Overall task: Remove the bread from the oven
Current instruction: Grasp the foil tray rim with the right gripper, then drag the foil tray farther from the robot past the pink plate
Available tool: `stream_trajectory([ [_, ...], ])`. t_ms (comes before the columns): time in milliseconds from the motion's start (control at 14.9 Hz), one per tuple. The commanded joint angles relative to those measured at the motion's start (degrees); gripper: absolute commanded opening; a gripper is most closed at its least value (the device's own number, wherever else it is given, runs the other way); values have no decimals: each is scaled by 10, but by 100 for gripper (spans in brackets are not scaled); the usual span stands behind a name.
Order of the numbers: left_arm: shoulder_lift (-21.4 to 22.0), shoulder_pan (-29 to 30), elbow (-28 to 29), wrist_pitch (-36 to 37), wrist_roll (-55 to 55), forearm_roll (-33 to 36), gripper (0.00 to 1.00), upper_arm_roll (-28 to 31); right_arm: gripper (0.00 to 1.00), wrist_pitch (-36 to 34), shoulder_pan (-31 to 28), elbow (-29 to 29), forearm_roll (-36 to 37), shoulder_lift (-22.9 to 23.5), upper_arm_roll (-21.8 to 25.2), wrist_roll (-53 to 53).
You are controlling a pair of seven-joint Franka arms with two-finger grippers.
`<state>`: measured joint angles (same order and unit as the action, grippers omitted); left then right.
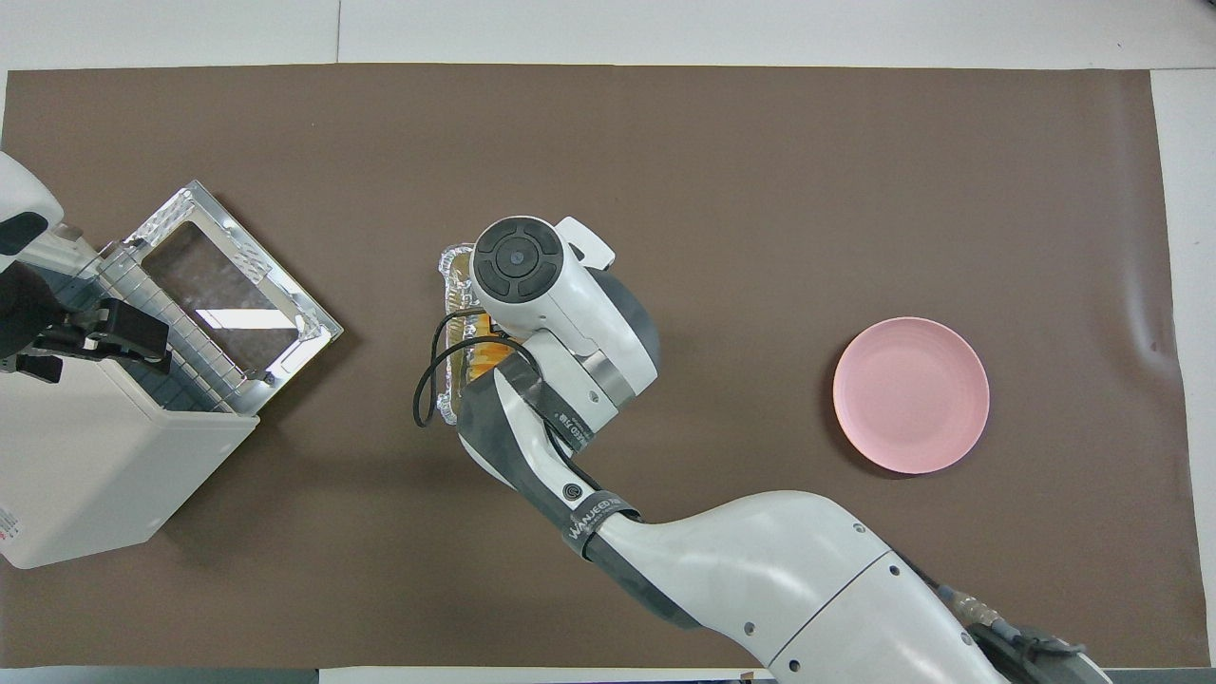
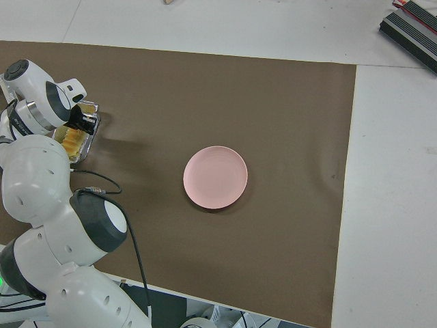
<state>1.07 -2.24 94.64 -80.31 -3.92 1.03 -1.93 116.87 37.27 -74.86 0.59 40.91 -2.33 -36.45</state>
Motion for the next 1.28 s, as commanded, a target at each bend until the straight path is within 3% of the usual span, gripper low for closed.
stream_trajectory([
  [0,10,3,5,4,2,-1,100,0,0,-6,-11,-2,-14,-10,0,-3],
  [134,10,3,5,4,2,-1,100,0,0,-44,-42,8,-40,-21,0,1],
  [336,10,3,5,4,2,-1,100,0,0,-121,-104,94,-43,-23,0,27],
  [739,10,3,5,4,2,-1,100,0,0,-122,-245,107,-67,-18,0,194],
  [1209,10,3,5,4,2,-1,100,0,0,-94,-337,107,-47,20,4,346],
])
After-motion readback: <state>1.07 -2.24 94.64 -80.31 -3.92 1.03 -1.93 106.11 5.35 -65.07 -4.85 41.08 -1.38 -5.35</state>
